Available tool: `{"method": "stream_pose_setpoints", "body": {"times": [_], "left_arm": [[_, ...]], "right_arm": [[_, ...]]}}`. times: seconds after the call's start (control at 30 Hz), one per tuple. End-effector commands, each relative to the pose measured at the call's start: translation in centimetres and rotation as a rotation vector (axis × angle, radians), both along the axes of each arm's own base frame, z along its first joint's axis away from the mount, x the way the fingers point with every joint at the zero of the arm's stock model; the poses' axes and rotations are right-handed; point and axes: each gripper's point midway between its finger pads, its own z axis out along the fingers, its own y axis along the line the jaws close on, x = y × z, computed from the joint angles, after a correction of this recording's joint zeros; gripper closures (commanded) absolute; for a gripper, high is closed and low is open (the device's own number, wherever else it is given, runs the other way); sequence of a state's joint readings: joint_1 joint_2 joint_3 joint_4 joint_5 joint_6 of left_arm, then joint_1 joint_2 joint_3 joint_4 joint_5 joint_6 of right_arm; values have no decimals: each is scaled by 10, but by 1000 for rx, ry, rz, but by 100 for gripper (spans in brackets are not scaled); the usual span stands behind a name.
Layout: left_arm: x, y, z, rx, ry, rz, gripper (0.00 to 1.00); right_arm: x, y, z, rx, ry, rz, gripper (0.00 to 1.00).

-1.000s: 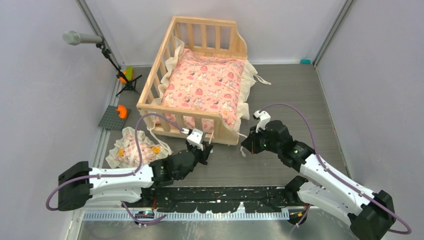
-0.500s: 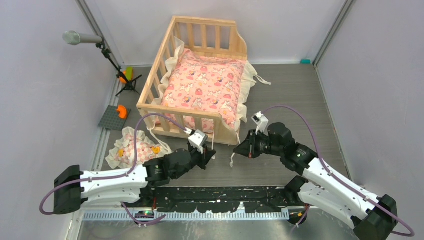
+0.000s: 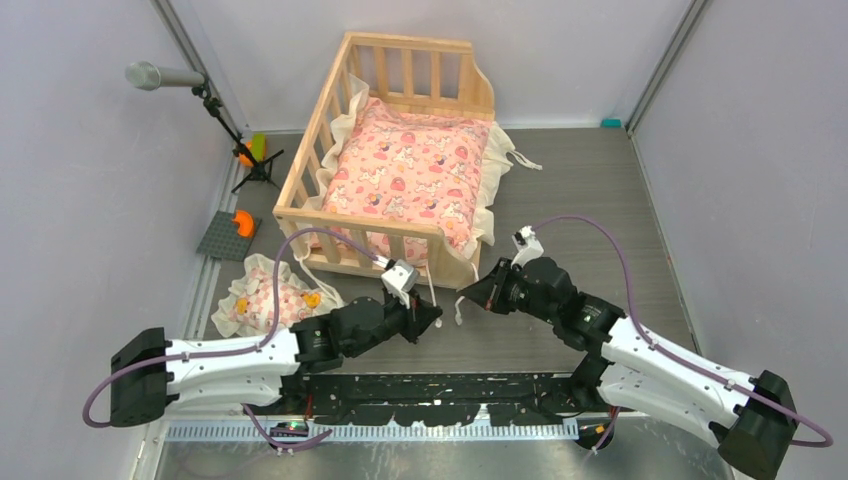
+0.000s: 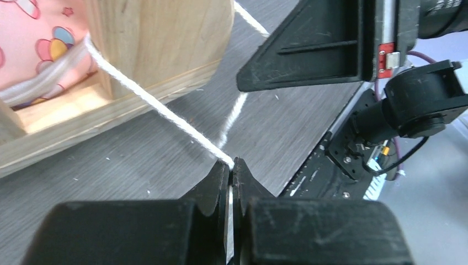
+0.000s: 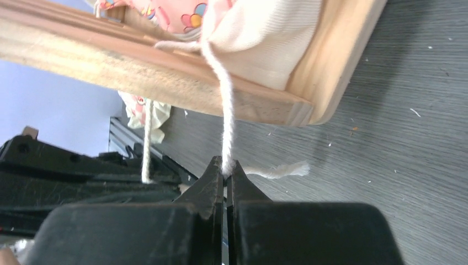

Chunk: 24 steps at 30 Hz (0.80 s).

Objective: Set up the pet bed
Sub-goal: Cross the ropes on the bed frame.

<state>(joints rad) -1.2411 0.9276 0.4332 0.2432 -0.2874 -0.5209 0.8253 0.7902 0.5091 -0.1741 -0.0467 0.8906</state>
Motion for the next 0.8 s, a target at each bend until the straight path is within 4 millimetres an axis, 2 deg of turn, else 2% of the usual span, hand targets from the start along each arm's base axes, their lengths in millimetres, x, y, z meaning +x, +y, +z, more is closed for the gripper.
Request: {"method": "stream_pose_setpoints", "body": {"times": [0.0,0.13,0.33,0.47,0.67,0.77], "left_arm": [[-12,-23,34,-128,44,-68,100],[-11,-33,37,-159,88,-60,100],[-11,-50,34,-154,108,-84,100],[-5,-52,28,-134,98,-61,92],[-7,-64,25,-123,104,-91,88],[-8,-71,24,-110,112,-110,76]], "right_arm": [[18,-1,9,93,8,-169,100],[18,1,4,99,55,-221,100],[14,19,3,125,135,-207,100],[13,25,7,160,146,-198,100],[8,37,3,184,191,-151,100],[4,41,-3,188,227,-140,100]]}}
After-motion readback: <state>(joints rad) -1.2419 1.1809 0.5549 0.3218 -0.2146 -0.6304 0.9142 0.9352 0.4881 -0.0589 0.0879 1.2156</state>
